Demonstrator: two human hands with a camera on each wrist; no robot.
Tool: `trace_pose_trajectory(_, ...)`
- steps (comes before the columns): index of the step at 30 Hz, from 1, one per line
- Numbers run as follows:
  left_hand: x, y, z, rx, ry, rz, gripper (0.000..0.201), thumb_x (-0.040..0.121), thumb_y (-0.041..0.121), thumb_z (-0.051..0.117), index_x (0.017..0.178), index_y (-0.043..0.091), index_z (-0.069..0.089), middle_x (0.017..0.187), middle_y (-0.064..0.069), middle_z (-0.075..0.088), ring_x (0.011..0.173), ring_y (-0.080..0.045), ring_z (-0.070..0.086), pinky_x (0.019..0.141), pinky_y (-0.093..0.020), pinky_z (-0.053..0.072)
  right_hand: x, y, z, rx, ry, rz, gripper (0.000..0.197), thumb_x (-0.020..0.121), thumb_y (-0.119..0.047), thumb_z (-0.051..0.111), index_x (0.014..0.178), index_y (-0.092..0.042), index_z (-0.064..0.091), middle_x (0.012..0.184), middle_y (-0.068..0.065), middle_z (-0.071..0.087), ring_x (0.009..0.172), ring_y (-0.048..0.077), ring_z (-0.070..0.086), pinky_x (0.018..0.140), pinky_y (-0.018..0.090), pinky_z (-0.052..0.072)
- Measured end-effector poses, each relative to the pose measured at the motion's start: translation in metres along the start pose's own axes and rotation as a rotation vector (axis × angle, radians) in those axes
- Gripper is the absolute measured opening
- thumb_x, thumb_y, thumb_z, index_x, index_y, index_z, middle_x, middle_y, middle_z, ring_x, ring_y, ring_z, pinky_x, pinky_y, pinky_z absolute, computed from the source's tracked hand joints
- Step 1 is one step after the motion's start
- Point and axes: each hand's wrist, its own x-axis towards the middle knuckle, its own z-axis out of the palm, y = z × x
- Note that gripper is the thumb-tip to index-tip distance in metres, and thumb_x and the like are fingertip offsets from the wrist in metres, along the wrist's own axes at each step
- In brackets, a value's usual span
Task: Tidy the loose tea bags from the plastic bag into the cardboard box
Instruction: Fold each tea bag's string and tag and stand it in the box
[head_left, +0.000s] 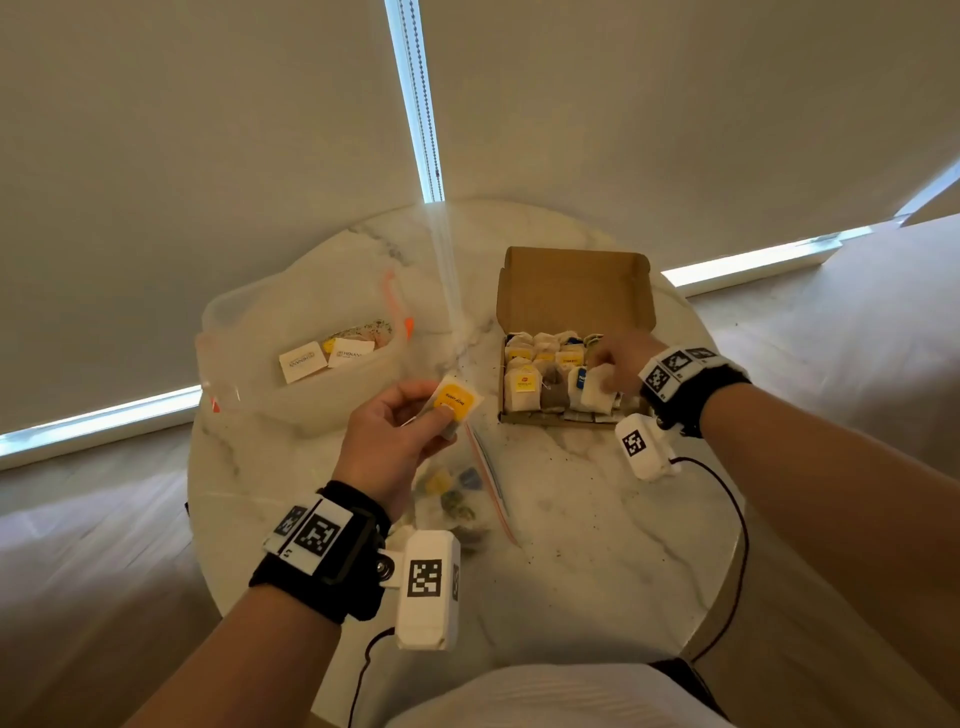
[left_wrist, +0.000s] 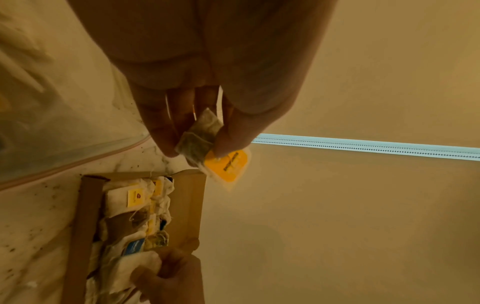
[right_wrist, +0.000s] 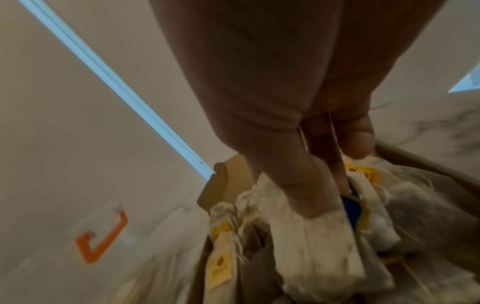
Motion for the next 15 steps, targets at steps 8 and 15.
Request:
trace_pose_trajectory(8, 0.007, -0.003, 0.003, 0.029, 0.005, 0.000, 0.020, 0.088, -0.006, 0.064, 0.100, 0.010, 0.067, 0.087, -0.008, 0.071, 0.075, -0.021, 0.063, 0.077, -0.035, 0.056, 0.027, 0.003, 0.009, -0.120, -0.032, -0.022, 0.039, 0.083, -0.011, 0.074, 0.121, -0.014, 0.063, 0.122, 0.008, 0.063, 0.109, 0.025, 0.060, 0.091, 0.033, 0.051)
trace_pose_trajectory(15, 0.010, -0.006, 0.011, 0.002, -0.017, -0.033, 0.018, 0.087, -0.007, 0.064, 0.103, 0.002, 0.065, 0.095, -0.015, 0.071, 0.086, -0.027, 0.068, 0.074, -0.034, 0.060, 0.018, 0.018, 0.010, 0.205, 0.357, -0.020, 0.010, 0.088, -0.012, 0.068, 0.098, -0.013, 0.068, 0.104, 0.006, 0.068, 0.091, 0.019, 0.060, 0.081, 0.029, 0.048)
